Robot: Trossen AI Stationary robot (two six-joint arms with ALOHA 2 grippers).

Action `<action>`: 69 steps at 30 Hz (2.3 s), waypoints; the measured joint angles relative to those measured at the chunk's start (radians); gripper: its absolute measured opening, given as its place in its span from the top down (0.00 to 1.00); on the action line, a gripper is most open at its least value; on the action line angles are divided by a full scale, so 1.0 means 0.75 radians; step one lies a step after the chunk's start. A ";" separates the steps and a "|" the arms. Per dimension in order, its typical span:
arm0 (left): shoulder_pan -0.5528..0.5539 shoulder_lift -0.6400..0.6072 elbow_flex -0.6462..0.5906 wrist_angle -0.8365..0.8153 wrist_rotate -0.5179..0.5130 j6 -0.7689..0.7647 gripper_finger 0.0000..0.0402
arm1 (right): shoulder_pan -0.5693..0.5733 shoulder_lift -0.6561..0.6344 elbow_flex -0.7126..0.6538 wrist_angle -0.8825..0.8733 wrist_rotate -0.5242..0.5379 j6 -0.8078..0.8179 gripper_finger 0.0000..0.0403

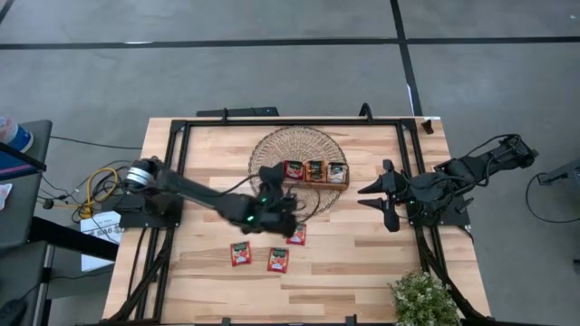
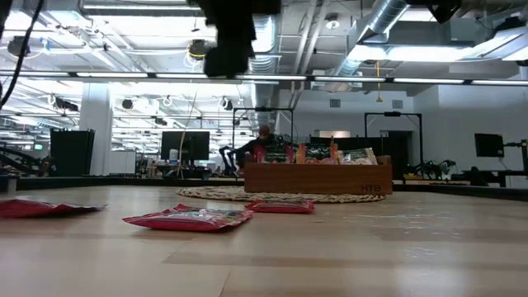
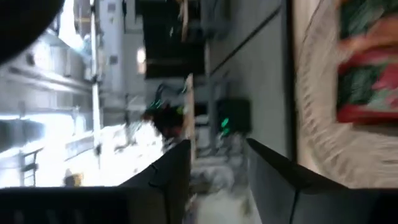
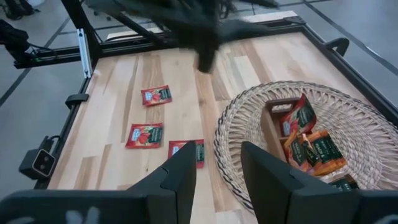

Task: Pick & Place Tea
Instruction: Put the left red tea bag into the left slot of the wooden organizer

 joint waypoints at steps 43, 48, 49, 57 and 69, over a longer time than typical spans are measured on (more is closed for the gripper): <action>-0.304 0.063 0.002 -0.913 1.640 -2.032 0.90 | -0.001 0.000 0.000 0.023 -0.013 0.063 0.71; -0.306 0.086 -0.003 -0.907 1.654 -1.953 0.90 | -0.001 0.000 0.000 0.023 -0.014 0.083 0.71; -0.306 0.085 -0.012 -0.899 1.654 -1.941 0.90 | -0.001 0.000 0.000 0.023 -0.014 0.084 0.71; -0.314 0.085 -0.135 -0.851 1.763 -1.924 0.88 | -0.001 0.000 0.000 0.044 -0.014 0.086 0.71; -0.330 0.085 -0.214 -0.767 1.788 -1.871 0.76 | -0.001 0.000 0.000 0.079 -0.015 0.096 0.71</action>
